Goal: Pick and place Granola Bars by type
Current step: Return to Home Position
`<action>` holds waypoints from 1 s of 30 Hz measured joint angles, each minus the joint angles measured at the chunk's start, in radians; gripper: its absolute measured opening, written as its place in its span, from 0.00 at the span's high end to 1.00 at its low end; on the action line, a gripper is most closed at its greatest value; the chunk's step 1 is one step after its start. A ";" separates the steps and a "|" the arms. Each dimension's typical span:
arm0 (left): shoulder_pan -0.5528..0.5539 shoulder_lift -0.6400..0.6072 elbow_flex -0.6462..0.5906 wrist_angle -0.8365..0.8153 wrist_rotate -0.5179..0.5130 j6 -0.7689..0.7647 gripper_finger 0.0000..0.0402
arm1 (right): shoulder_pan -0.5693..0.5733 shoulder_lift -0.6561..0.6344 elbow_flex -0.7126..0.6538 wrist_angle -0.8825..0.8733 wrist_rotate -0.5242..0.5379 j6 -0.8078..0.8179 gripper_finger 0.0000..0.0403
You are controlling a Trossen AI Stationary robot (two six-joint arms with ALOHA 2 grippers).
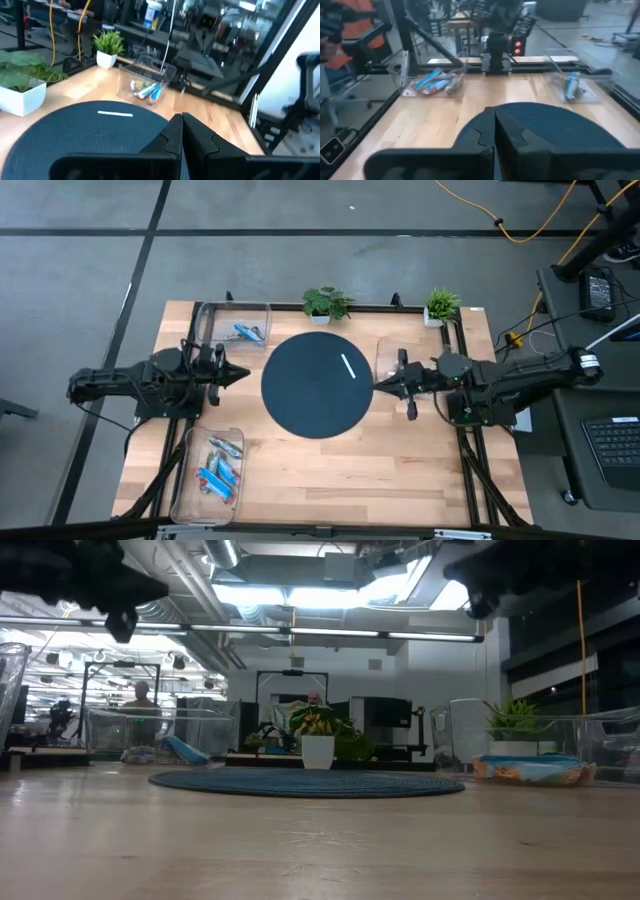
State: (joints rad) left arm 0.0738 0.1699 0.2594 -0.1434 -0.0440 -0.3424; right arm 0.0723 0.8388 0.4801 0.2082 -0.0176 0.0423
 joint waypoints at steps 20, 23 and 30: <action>0.000 -0.141 -0.251 0.160 0.011 -0.108 1.00 | 0.073 -0.225 -0.394 0.395 0.056 0.134 0.99; 0.000 -0.119 -0.251 0.160 0.019 -0.111 0.99 | 0.100 -0.236 -0.468 0.487 0.097 0.138 0.99; 0.000 -0.098 -0.251 0.161 0.009 -0.109 0.99 | 0.153 -0.245 -0.474 0.446 0.140 0.092 0.99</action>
State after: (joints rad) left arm 0.0738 0.0715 0.0086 0.0174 -0.0349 -0.4515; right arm 0.2249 0.5942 0.0066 0.6539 0.1226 0.1343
